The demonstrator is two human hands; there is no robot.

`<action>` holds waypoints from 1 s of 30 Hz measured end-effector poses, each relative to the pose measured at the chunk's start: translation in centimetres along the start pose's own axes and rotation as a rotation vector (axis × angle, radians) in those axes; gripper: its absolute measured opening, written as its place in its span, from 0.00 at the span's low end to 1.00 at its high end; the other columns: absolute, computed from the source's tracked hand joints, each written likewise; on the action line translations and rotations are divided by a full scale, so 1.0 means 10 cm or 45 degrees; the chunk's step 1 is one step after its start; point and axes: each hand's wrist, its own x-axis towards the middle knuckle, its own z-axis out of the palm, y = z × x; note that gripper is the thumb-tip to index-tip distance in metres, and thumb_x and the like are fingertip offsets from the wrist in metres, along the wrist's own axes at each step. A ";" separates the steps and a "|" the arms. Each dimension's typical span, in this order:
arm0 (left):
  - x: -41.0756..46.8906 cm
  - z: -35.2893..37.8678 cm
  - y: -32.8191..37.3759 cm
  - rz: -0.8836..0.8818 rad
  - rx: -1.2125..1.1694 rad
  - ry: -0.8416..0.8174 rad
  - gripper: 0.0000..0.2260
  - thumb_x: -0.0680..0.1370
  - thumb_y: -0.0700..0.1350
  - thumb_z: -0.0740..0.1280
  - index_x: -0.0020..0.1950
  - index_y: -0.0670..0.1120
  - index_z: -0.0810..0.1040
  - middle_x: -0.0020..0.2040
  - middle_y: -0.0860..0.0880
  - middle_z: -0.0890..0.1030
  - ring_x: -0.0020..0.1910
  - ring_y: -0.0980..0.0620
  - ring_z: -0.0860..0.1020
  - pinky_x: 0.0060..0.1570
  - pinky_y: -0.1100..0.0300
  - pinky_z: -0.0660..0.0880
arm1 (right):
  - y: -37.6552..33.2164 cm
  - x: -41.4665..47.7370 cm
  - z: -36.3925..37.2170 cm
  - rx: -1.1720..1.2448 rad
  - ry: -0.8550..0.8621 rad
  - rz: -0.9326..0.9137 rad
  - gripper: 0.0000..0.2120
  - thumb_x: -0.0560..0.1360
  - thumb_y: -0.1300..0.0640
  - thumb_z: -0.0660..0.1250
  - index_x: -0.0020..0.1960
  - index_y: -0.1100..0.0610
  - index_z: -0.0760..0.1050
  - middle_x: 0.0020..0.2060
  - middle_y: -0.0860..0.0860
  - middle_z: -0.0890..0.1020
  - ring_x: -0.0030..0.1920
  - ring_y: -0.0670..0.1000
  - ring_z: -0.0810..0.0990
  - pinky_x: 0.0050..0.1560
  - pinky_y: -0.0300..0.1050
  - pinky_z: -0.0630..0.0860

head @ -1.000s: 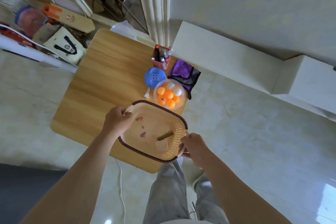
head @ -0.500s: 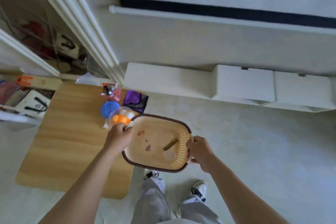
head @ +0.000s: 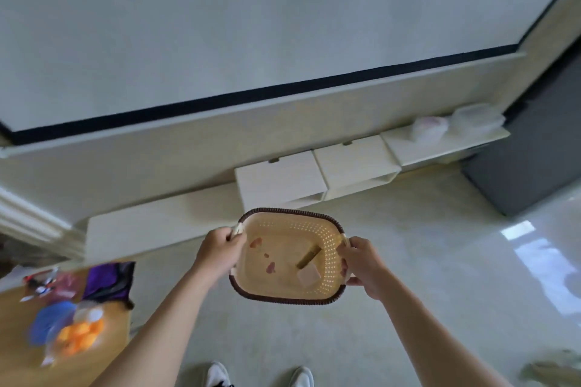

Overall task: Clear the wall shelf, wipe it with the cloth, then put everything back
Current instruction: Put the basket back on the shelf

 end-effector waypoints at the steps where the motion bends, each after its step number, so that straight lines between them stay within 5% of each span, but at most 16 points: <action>1: 0.02 0.10 0.13 0.022 -0.009 -0.009 0.13 0.76 0.47 0.65 0.33 0.48 0.67 0.27 0.47 0.71 0.26 0.50 0.72 0.34 0.58 0.68 | -0.01 0.02 -0.14 0.009 0.024 -0.004 0.07 0.79 0.61 0.60 0.43 0.58 0.74 0.33 0.54 0.78 0.32 0.53 0.78 0.37 0.48 0.81; 23: 1.82 0.99 1.52 0.016 -0.109 -0.390 0.08 0.75 0.43 0.63 0.37 0.42 0.75 0.28 0.45 0.80 0.28 0.49 0.77 0.38 0.53 0.75 | -0.93 1.42 -1.23 -0.036 0.338 0.164 0.08 0.79 0.63 0.59 0.51 0.64 0.76 0.35 0.56 0.77 0.31 0.52 0.76 0.29 0.42 0.77; 30: 2.26 1.26 1.81 -0.045 -0.052 -0.447 0.07 0.70 0.41 0.62 0.35 0.42 0.78 0.31 0.45 0.84 0.33 0.46 0.80 0.48 0.45 0.80 | -1.18 2.03 -1.50 -0.105 0.408 0.173 0.09 0.81 0.58 0.61 0.45 0.61 0.75 0.37 0.57 0.81 0.35 0.55 0.80 0.37 0.50 0.84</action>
